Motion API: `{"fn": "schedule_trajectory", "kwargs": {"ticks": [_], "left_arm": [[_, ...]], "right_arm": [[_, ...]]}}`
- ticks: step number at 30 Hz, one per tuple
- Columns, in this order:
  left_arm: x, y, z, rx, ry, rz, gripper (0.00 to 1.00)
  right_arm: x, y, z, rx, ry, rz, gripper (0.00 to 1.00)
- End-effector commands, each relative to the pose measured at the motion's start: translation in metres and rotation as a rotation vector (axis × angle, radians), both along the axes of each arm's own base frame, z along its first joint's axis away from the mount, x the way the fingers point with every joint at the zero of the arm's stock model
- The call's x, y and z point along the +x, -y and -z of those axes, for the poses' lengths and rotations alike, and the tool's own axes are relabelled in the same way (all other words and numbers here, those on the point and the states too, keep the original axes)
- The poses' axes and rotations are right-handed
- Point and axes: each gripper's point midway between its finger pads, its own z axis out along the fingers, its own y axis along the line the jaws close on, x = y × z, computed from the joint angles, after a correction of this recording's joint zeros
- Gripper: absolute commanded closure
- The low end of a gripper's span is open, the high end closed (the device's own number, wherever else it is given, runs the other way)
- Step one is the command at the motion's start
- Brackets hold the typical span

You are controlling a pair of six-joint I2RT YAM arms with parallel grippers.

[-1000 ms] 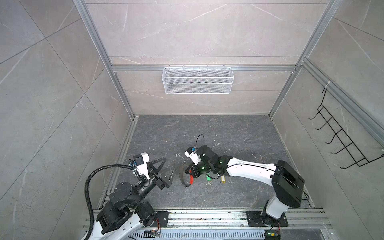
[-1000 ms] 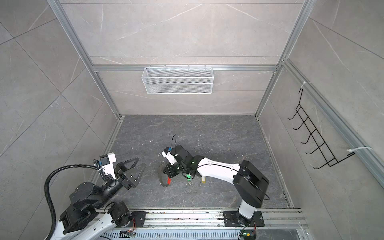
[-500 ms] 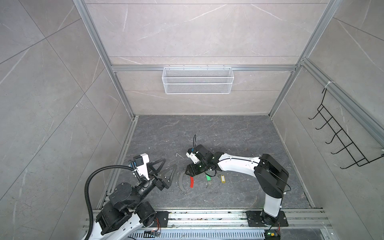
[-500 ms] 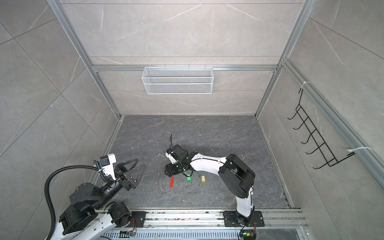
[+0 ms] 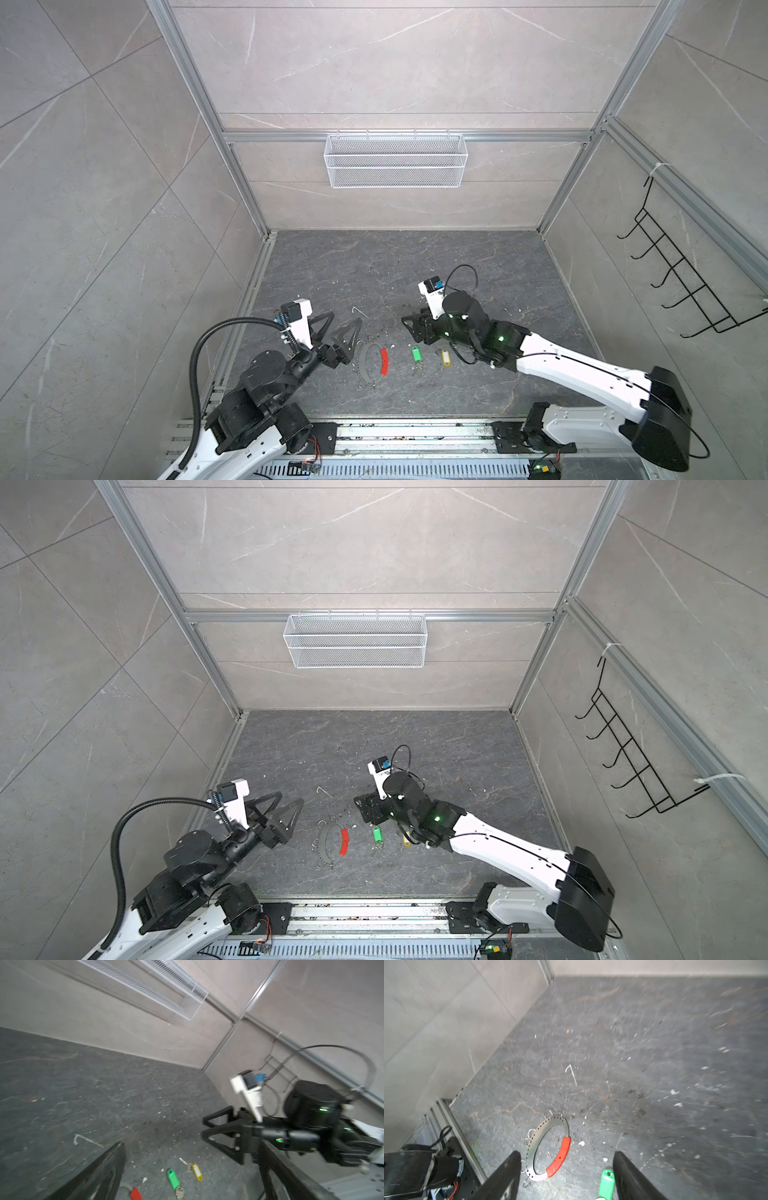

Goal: Remove the keys from the keyring

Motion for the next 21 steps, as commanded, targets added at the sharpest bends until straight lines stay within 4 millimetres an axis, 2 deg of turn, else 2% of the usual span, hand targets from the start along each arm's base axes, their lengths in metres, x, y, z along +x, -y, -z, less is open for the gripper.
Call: {"fn": "schedule_trajectory", "kwargs": {"ticks": [1,4,8,10,15,18,21], "left_arm": [[0.027,-0.014,-0.003,0.068,0.052,-0.174,0.0],[0.046,-0.023,0.006,0.123,0.067,-0.302,0.0],[0.071,-0.05,0.022,0.252,0.067,-0.527,0.0],[0.087,-0.063,0.032,0.327,0.028,-0.58,0.0],[0.126,-0.123,0.071,0.367,-0.139,-0.766,0.0],[0.143,-0.154,0.099,0.48,-0.236,-0.864,0.0],[0.149,-0.188,0.127,0.624,-0.342,-0.977,0.0]], "right_arm": [[0.002,0.026,-0.008,-0.002,0.083,0.082,0.29],[-0.003,0.046,-0.016,0.016,0.123,0.124,0.28],[-0.009,0.061,-0.022,0.026,0.149,0.147,0.27],[-0.011,0.066,-0.023,0.025,0.157,0.151,0.27],[-0.014,0.074,-0.027,0.041,0.174,0.167,0.27],[-0.017,0.078,-0.03,0.045,0.184,0.169,0.27],[-0.019,0.085,-0.032,0.042,0.193,0.182,0.26]]}}
